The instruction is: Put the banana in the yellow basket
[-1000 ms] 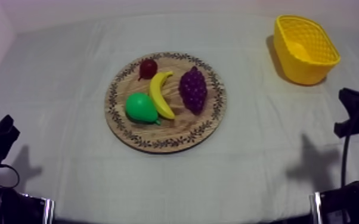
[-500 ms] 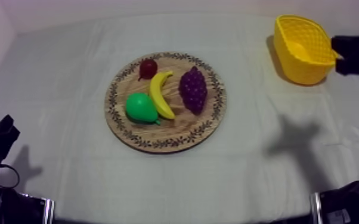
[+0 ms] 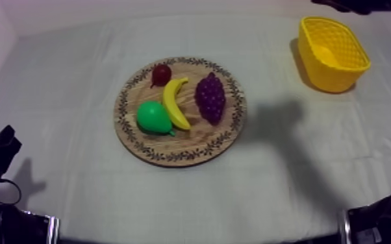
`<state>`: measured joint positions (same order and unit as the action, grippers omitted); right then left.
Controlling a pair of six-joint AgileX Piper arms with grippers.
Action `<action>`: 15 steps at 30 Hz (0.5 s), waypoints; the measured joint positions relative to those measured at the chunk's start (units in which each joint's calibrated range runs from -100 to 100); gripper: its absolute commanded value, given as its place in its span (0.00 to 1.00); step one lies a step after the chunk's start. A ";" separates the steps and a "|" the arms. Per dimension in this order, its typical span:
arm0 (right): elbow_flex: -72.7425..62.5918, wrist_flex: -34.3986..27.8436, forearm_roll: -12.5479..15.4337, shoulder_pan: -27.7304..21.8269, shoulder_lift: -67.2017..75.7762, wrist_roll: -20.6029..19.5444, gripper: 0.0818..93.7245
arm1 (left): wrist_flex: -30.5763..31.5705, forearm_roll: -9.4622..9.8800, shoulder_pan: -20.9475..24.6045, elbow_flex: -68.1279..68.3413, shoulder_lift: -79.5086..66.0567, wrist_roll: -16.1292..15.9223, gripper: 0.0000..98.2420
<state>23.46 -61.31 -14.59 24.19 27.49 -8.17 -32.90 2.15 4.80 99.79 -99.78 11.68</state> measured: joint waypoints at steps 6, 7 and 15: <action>-8.21 -5.34 -0.74 3.99 -8.31 -3.85 0.00 | 0.00 0.00 0.00 0.00 0.00 0.00 0.00; -9.26 -6.47 -0.74 4.50 -9.36 -4.34 0.00 | 0.00 0.00 0.00 0.00 0.00 0.00 0.00; -17.42 -11.70 -0.96 8.81 -17.58 -7.11 0.00 | 0.00 0.00 0.00 0.00 0.00 0.00 0.00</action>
<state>6.04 -73.01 -15.55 33.00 9.90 -15.28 -32.90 2.15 4.80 99.79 -99.78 11.68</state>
